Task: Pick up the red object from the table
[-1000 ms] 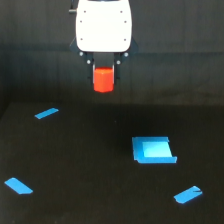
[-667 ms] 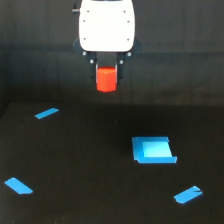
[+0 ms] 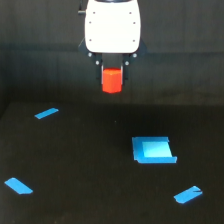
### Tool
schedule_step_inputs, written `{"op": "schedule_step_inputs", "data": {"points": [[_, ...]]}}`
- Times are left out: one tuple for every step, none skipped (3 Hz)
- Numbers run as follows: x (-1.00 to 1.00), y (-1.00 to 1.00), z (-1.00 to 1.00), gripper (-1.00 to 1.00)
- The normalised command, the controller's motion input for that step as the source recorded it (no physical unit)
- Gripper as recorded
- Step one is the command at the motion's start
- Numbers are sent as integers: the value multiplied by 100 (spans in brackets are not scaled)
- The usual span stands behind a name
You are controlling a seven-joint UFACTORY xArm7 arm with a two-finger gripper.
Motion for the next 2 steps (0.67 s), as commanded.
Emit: {"op": "schedule_step_inputs", "data": {"points": [[14,-1,79,-100],[7,3,79,-100]]}}
